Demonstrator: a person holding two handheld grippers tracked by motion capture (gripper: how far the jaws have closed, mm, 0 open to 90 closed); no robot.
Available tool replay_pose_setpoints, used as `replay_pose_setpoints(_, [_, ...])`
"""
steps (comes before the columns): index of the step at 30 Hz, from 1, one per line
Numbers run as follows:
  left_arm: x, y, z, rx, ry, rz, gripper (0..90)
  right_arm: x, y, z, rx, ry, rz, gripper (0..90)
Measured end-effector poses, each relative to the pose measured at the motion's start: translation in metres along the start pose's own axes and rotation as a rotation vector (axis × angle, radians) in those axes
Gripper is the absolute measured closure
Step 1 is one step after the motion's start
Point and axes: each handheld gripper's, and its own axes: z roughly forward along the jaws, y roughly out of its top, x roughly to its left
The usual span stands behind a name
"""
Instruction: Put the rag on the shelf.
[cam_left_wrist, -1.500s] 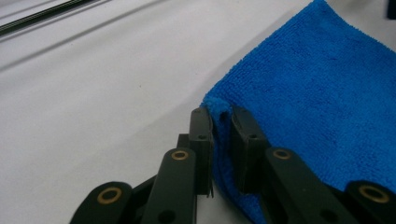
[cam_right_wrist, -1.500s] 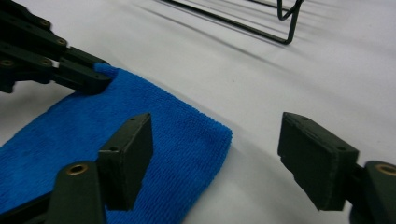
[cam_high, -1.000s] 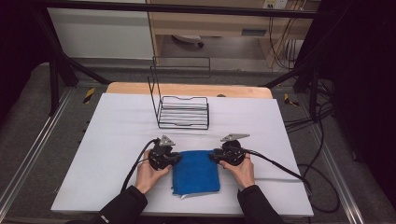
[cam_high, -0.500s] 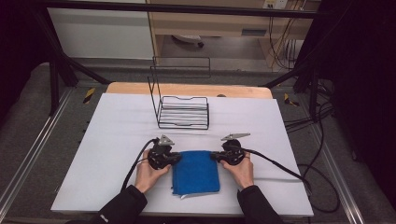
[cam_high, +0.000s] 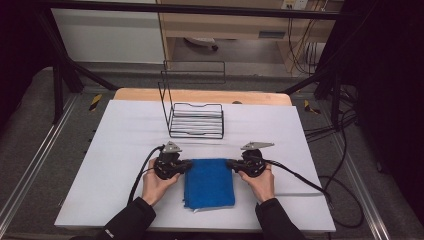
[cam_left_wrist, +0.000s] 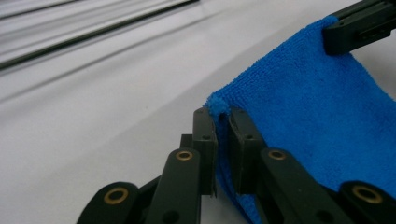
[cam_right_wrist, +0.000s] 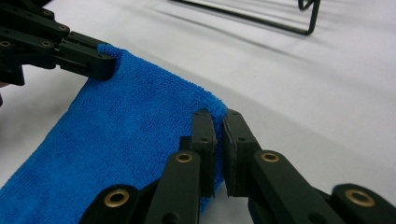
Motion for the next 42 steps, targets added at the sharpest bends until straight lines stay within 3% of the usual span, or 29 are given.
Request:
replay_pose_setpoints(12, [-0.002, 0.008, -0.015, -0.070, 0.002, 0.006, 82.7, 0.007, 0.006, -0.015, -0.088, 0.009, -0.025, 85.2])
replay_pose_setpoints(18, [-0.005, 0.010, -0.018, -0.085, 0.015, 0.028, 82.7, 0.008, 0.008, -0.018, -0.105, 0.010, -0.032, 85.2])
replay_pose_setpoints(42, [-0.014, 0.024, -0.043, -0.192, 0.006, 0.046, 82.6, 0.020, 0.020, -0.042, -0.229, 0.000, -0.086, 85.3])
